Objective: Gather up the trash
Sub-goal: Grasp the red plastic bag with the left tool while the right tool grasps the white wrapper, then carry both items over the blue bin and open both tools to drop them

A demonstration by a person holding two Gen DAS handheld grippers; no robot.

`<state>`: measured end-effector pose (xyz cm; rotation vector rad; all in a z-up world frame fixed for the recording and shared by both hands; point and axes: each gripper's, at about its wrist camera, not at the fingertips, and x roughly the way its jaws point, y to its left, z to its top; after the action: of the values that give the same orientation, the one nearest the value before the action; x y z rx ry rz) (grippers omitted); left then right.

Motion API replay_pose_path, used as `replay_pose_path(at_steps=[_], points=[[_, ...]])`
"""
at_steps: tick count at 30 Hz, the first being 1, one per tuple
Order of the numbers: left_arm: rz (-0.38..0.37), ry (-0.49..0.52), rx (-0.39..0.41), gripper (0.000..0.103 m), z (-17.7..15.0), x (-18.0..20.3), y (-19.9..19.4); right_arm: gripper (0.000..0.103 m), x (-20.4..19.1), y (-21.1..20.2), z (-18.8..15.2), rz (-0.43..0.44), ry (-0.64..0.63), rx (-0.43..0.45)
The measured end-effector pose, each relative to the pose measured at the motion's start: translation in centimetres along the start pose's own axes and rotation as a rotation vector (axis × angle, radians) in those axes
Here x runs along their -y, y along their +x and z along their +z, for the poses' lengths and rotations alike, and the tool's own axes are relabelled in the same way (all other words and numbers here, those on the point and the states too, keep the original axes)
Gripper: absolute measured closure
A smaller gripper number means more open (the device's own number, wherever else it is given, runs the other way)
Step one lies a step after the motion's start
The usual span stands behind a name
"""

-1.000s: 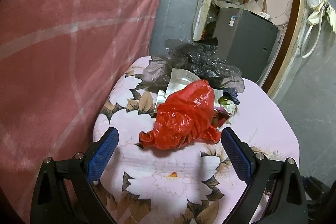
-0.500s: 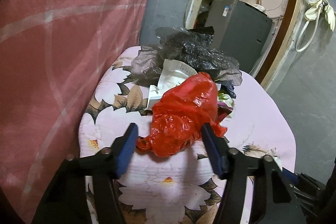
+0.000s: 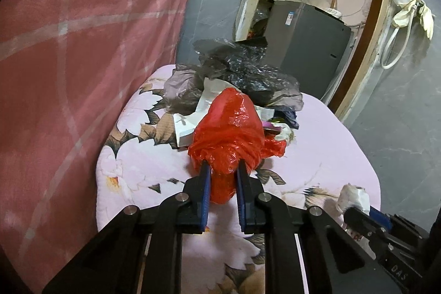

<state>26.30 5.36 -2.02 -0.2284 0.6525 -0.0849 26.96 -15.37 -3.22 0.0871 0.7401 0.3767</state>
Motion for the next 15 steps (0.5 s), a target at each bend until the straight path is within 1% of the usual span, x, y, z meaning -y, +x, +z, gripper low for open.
replay_pose_path(at_steps=[3, 7, 15], points=[[-0.007, -0.014, 0.01, 0.09, -0.4, 0.7, -0.5, 0.08, 0.3, -0.5, 0.2, 0.007, -0.001, 0.025], [-0.029, -0.029, 0.03, 0.091, -1.2, 1.9, -1.5, 0.08, 0.4, -1.6, 0.5, 0.01, -0.02, 0.082], [-0.061, -0.021, 0.121, 0.091, -1.6, 5.5, -2.9, 0.08, 2.4, -3.8, 1.4, 0.014, -0.019, 0.196]])
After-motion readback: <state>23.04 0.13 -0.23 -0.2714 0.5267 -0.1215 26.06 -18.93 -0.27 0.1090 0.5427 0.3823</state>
